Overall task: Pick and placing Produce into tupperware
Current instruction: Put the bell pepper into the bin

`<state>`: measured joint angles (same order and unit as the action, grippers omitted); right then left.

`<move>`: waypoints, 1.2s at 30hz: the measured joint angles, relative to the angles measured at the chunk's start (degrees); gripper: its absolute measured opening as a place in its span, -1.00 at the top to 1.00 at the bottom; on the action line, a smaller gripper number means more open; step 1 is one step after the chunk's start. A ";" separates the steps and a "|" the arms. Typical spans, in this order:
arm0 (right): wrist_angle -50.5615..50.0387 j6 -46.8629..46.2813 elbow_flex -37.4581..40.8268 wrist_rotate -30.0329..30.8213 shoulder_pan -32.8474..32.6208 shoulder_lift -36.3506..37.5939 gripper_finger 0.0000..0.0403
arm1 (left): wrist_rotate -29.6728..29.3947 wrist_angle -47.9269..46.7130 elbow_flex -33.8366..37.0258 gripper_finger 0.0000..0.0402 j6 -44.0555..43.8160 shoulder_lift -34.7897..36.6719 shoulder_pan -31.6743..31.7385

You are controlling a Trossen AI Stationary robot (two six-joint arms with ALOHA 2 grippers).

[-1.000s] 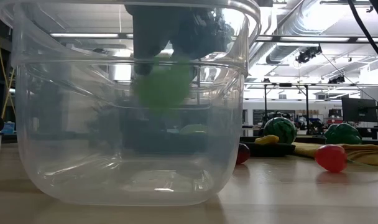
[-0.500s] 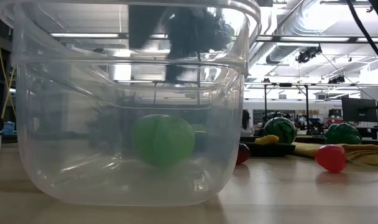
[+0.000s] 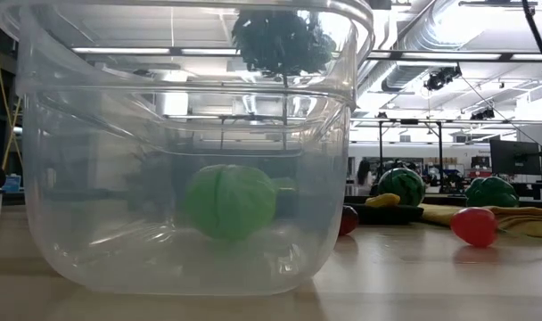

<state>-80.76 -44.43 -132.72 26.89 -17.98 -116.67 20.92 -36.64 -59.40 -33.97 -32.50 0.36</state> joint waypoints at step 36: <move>33.95 -4.79 92.91 -21.08 9.15 80.36 -0.39 | -33.59 -2.90 0.01 1.00 -5.64 -0.01 0.00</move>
<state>-46.81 -49.23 -39.81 5.81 -8.83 -36.32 -12.67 -39.54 -59.40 -39.62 -32.51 0.36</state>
